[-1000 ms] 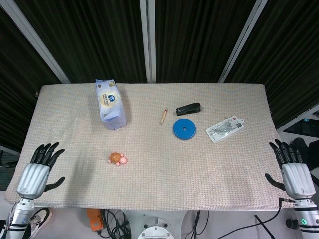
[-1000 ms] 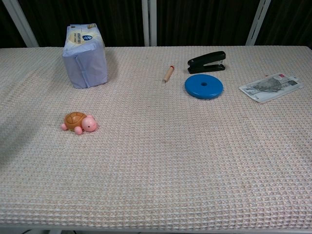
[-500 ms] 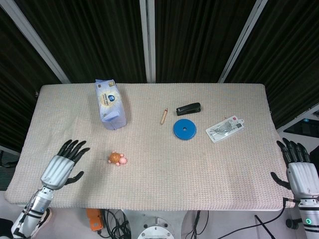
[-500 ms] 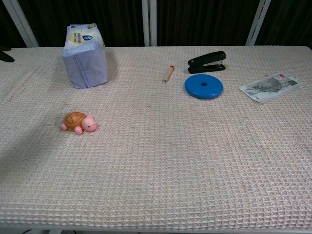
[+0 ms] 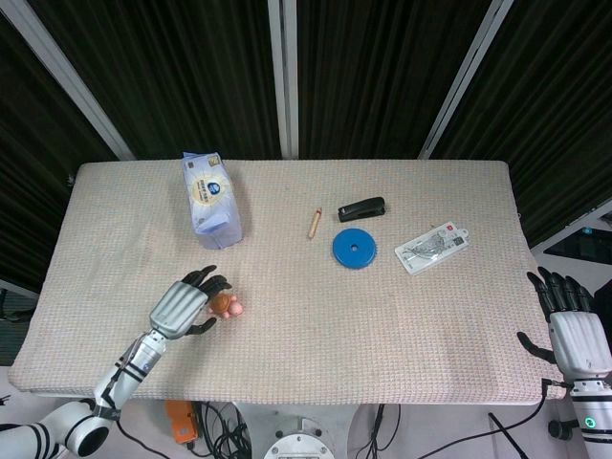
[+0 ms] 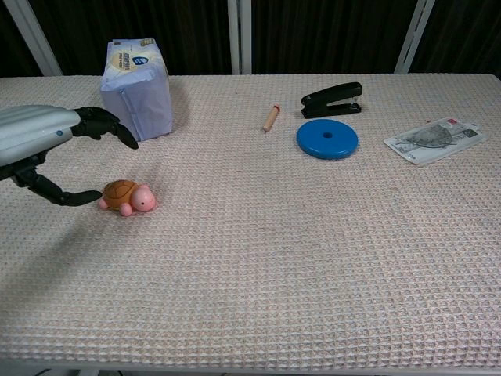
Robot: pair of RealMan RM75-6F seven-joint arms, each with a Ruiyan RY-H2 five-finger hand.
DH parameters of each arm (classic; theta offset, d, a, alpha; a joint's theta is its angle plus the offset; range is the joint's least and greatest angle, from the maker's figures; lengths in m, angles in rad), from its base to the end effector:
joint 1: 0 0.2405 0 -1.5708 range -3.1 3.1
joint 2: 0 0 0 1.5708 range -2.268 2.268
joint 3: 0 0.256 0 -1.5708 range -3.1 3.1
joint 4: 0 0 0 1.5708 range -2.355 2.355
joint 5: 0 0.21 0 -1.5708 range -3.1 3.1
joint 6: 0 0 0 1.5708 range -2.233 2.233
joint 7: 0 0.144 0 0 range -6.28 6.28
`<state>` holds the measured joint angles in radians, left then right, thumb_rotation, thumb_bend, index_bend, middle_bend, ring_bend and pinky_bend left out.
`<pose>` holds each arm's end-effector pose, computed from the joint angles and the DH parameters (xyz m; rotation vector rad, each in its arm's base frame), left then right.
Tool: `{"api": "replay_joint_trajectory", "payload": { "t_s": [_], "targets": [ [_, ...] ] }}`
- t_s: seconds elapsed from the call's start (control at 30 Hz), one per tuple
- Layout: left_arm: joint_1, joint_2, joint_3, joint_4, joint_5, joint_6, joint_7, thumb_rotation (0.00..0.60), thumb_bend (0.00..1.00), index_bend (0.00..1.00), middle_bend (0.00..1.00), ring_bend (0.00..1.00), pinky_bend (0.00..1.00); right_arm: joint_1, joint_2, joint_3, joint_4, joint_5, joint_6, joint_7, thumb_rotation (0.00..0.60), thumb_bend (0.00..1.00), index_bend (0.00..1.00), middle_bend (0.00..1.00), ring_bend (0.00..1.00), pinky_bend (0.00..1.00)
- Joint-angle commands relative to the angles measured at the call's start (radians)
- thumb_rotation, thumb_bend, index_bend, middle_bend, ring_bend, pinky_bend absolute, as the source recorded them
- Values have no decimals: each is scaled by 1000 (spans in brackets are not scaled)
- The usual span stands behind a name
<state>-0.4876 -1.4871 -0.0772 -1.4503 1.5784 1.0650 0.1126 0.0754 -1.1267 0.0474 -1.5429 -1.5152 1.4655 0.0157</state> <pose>-0.2050 0.2751 -0.0017 -1.9610 -0.8766 -1.0134 -0.3251 -0.1785 0.1599 1.4117 -0.8843 0.8598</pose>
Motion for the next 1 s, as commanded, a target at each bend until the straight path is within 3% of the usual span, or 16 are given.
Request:
{"api": "replay_joint_trajectory", "payload": {
  "t_s": [0.03, 0.7, 1.0],
  "targets": [
    [-21, -31, -2, 31, -24, -25, 15, 600, 284, 247, 227, 96, 260, -1, 3, -1, -5, -3, 2, 1, 600, 124, 0, 0, 0, 0],
    [-30, -81, 20, 106, -93, -19, 51, 600, 288, 387, 383, 273, 457, 3, 4, 0, -12, -4, -1, -8, 600, 125, 0, 0, 0, 0],
    [-49, -145, 29, 207, -98, -31, 33, 600, 341, 533, 526, 387, 567, 5, 7, 4, -12, 9, -10, -9, 600, 127, 0, 0, 0, 0]
  ]
}}
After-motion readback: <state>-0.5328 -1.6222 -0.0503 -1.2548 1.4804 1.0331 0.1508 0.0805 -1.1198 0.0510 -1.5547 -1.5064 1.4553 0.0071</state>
